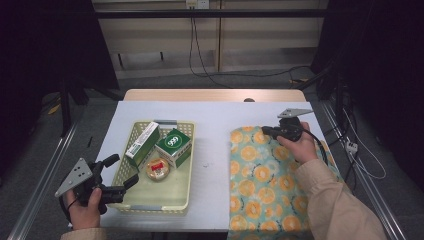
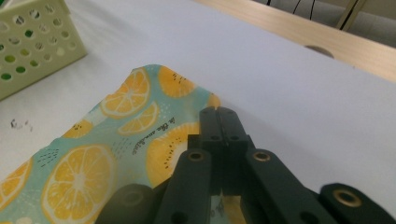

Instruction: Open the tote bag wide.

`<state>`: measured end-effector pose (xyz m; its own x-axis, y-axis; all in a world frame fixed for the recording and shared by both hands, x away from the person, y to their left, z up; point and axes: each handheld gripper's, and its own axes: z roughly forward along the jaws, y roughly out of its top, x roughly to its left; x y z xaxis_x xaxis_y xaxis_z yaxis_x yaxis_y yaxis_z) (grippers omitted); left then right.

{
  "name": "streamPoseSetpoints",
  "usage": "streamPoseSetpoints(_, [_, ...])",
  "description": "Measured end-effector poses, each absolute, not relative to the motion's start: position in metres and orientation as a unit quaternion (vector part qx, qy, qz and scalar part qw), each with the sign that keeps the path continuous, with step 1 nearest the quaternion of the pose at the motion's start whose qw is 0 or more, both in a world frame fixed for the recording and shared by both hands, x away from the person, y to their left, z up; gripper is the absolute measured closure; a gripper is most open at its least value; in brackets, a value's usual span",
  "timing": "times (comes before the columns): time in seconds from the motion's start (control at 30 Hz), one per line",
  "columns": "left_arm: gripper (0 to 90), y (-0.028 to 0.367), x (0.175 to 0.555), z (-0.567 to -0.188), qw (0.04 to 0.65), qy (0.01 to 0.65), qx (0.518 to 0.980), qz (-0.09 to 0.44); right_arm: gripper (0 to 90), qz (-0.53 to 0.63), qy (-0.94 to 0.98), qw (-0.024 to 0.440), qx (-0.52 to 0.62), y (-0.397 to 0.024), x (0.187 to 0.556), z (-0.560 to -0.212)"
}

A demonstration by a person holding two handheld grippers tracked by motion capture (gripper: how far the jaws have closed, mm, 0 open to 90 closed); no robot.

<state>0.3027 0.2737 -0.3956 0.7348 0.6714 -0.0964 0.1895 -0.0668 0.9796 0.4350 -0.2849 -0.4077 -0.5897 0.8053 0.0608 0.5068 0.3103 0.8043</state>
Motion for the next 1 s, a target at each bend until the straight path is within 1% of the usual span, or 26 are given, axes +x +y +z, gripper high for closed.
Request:
streamPoseSetpoints(0.3, [3.2, 0.272, 0.303, -0.394, 0.607, 0.304, 0.706, 0.201, 90.0, 0.412, 0.787, 0.198, 0.414, -0.265, 0.472, -0.389])
streamPoseSetpoints(0.4, [3.2, 0.273, 0.303, -0.394, 0.606, 0.305, 0.706, 0.203, 90.0, 0.409, 0.787, 0.205, 0.413, -0.26, 0.49, -0.383])
streamPoseSetpoints(0.43, [3.2, 0.274, 0.303, -0.393, 0.607, 0.306, 0.705, 0.203, 90.0, 0.412, 0.783, 0.207, 0.417, -0.257, 0.502, -0.379])
streamPoseSetpoints(0.47, [3.2, 0.274, 0.303, -0.393, 0.607, 0.306, 0.704, 0.204, 90.0, 0.412, 0.783, 0.207, 0.417, -0.257, 0.502, -0.379])
streamPoseSetpoints(0.87, [3.2, 0.272, 0.305, -0.393, 0.596, 0.306, 0.713, 0.205, 90.0, 0.408, 0.768, 0.235, 0.434, -0.246, 0.57, -0.366])
streamPoseSetpoints(0.9, [3.2, 0.272, 0.304, -0.393, 0.597, 0.306, 0.713, 0.204, 88.4, 0.413, 0.765, 0.237, 0.433, -0.245, 0.572, -0.367])
streamPoseSetpoints(0.93, [3.2, 0.272, 0.304, -0.392, 0.599, 0.307, 0.711, 0.204, 82.4, 0.422, 0.76, 0.238, 0.434, -0.245, 0.574, -0.369])
streamPoseSetpoints(0.97, [3.2, 0.27, 0.304, -0.392, 0.601, 0.309, 0.709, 0.202, 69.9, 0.423, 0.759, 0.234, 0.436, -0.244, 0.575, -0.372])
streamPoseSetpoints(1.0, [3.2, 0.27, 0.304, -0.392, 0.601, 0.307, 0.71, 0.202, 62.6, 0.412, 0.764, 0.239, 0.435, -0.242, 0.574, -0.374])
